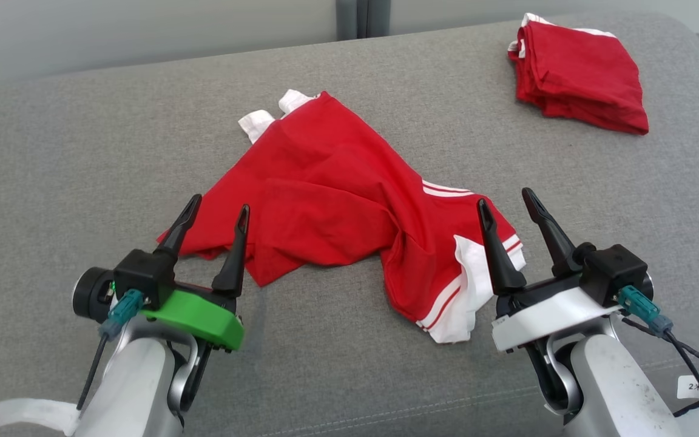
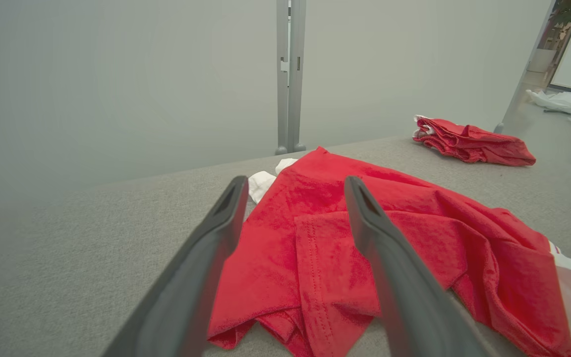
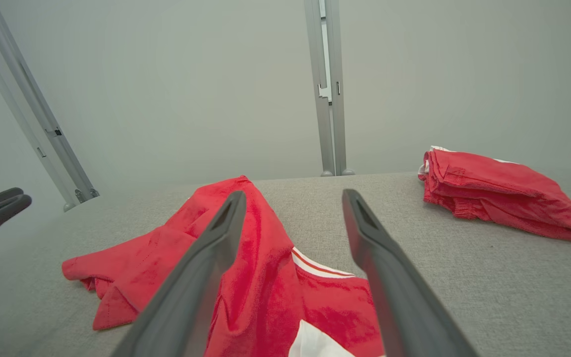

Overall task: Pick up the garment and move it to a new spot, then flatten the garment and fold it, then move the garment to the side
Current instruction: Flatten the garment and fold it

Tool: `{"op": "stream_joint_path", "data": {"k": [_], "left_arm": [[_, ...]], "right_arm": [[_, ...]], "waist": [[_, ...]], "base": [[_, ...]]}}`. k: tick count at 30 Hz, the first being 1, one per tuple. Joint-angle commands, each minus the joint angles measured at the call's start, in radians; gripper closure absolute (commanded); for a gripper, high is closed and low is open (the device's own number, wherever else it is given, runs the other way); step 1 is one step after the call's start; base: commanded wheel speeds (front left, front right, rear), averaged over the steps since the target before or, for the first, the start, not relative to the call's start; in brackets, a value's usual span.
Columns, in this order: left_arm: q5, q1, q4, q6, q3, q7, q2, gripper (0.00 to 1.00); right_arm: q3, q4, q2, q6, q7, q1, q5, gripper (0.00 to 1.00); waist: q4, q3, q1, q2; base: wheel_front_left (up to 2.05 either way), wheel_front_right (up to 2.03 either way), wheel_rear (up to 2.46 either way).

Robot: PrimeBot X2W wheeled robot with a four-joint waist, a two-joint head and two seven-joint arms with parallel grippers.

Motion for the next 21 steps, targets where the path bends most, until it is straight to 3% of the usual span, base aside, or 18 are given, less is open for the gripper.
{"op": "stream_joint_path", "data": {"k": [1, 13, 21], "left_arm": [[0.002, -0.041, 0.029, -0.011, -0.009, -0.001, 0.004, 0.0], [-0.045, -0.227, 0.28, -0.049, -0.087, 0.005, 0.025, 0.0], [-0.153, -0.333, 0.462, -0.05, -0.199, 0.004, 0.039, 0.0]], "right_arm": [[-0.001, -0.003, -0.003, -0.001, -0.004, -0.012, -0.005, 0.0], [0.006, -0.014, -0.002, -0.001, -0.004, -0.036, 0.006, 0.0], [0.011, -0.019, -0.002, -0.001, -0.004, -0.051, 0.012, 0.0]], "waist": [[-0.028, 0.023, 0.0, -0.0001], [-0.095, 0.082, 0.0, -0.0001], [-0.13, 0.113, 0.0, -0.0001]], "base": [[0.0, 0.0, 0.0], [0.0, 0.0, 0.0], [0.0, 0.0, 0.0]]}}
